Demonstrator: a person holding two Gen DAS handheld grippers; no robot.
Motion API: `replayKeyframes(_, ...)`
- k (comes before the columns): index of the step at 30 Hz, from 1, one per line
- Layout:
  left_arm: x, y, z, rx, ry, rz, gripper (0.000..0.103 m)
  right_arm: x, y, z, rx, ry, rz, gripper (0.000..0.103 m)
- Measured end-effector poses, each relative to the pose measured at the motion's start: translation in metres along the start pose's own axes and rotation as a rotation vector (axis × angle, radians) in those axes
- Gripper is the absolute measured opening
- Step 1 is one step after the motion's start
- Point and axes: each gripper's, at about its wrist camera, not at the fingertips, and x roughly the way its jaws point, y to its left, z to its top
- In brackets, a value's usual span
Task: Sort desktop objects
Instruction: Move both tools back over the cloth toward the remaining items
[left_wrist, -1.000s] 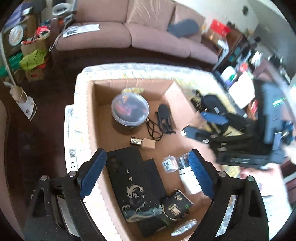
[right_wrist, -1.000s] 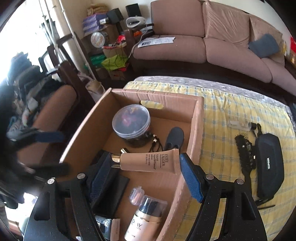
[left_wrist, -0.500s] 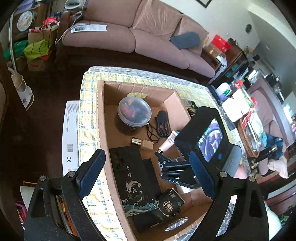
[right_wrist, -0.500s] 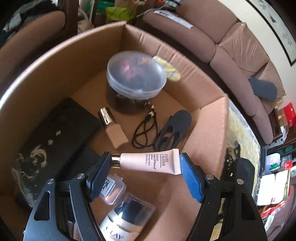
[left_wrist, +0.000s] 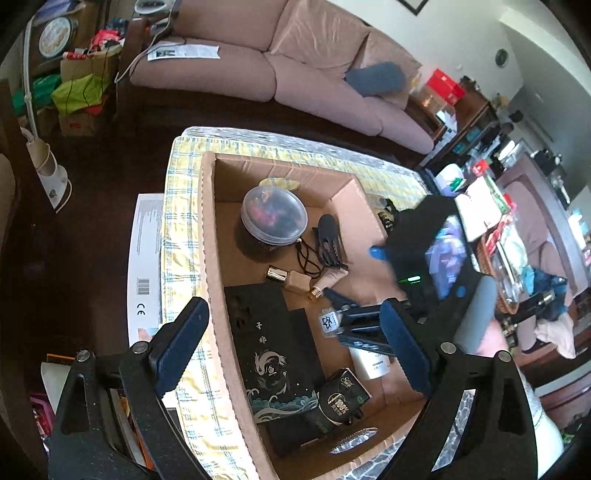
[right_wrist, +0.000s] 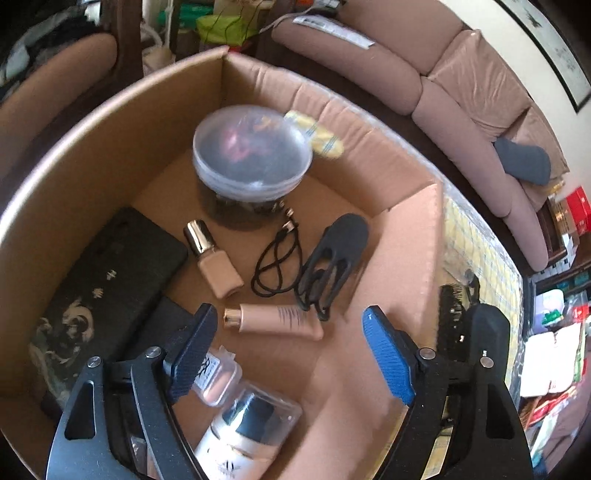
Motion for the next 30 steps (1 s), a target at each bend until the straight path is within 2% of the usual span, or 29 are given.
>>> replayKeyframes(3, -0.003, -0.004, 0.0, -0.009, -0.004, -0.004, 0.096, -0.022, -0.017, -0.002, 0.053, -0.043, 0.024, 0.085)
replayKeyframes(5, -0.005, -0.01, 0.0, -0.004, -0.005, -0.001, 0.103, -0.037, -0.03, -0.005, 0.086, -0.068, 0.028, 0.086)
replayKeyframes(8, -0.006, -0.023, -0.002, 0.004, -0.008, -0.005, 0.103, -0.062, -0.046, -0.015, 0.138, -0.109, 0.044, 0.091)
replayKeyframes(10, -0.005, -0.033, -0.003, 0.012, -0.006, -0.005, 0.103, -0.079, -0.058, -0.023, 0.184, -0.132, 0.057, 0.099)
replayKeyframes(15, 0.005, -0.071, -0.005, 0.052, 0.013, -0.016, 0.103, -0.108, -0.089, -0.056, 0.259, -0.167, 0.053, 0.103)
replayKeyframes(22, 0.039, -0.142, -0.005, 0.144, 0.051, -0.042, 0.103, -0.119, -0.167, -0.124, 0.416, -0.178, 0.022, 0.103)
replayKeyframes(30, 0.12, -0.222, -0.01, 0.204, 0.148, -0.057, 0.103, -0.104, -0.249, -0.218, 0.654, -0.204, 0.047, 0.103)
